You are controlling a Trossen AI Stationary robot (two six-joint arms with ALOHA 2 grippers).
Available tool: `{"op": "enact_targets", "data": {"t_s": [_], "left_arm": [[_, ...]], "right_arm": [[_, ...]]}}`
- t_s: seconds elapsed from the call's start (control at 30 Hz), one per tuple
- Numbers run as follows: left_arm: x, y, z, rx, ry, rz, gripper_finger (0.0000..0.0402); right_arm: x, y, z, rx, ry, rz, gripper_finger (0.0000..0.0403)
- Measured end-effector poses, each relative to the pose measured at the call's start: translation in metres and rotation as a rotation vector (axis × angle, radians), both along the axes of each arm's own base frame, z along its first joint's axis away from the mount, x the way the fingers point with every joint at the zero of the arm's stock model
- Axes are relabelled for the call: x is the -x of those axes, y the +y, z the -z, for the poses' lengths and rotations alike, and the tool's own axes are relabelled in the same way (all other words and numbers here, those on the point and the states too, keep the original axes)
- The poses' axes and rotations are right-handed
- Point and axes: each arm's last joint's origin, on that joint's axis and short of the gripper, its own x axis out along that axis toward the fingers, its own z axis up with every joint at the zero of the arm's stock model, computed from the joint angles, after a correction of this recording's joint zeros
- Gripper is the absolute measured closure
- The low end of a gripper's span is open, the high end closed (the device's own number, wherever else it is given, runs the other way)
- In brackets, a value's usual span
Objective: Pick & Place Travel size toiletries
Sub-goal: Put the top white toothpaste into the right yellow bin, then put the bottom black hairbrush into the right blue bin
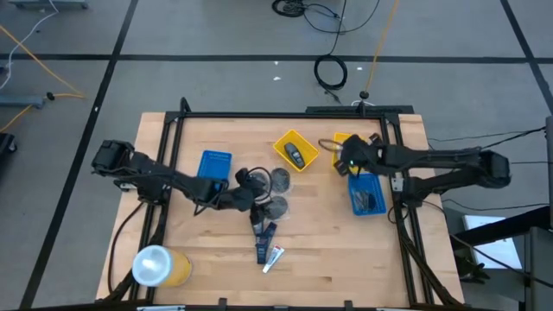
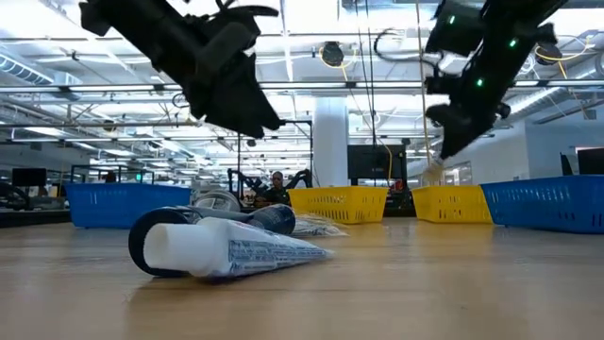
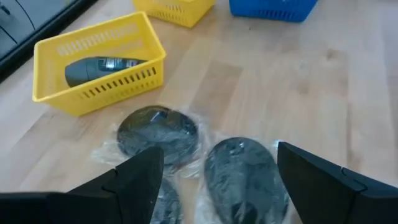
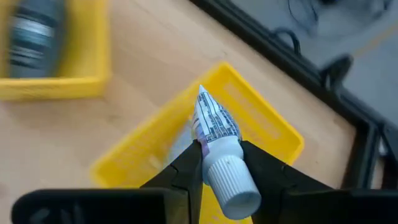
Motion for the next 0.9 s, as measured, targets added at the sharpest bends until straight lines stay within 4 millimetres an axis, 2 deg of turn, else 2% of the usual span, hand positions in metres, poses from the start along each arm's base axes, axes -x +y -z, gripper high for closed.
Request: {"op": "enact_targets", "data": {"t_s": [0.23, 0.37, 0.5, 0.73, 0.9], "left_arm": [[0.001, -0.001, 0.002, 0.03, 0.004, -0.025, 0.0092], [0.001, 0.0, 0.002, 0.056, -0.002, -0.048, 0.0092], [0.001, 0.0, 0.002, 0.064, -0.005, -0.054, 0.0092], [0.001, 0.0, 0.002, 0.078, -0.006, -0.054, 0.0092], [0.001, 0.0, 0.002, 0.061, 0.002, -0.038, 0.0092]], "right_arm": [[0.0, -0.027, 0.022, -0.038, 0.09, 0.128, 0.0318], [-0.002, -0.033, 0.03, -0.051, 0.131, 0.151, 0.0311], [-0.003, -0.034, 0.035, -0.059, 0.155, 0.151, 0.0286], [-0.002, -0.034, 0.031, -0.04, 0.169, 0.106, 0.0222], [-0.004, -0.02, 0.012, 0.015, 0.085, 0.002, 0.0196]]}}
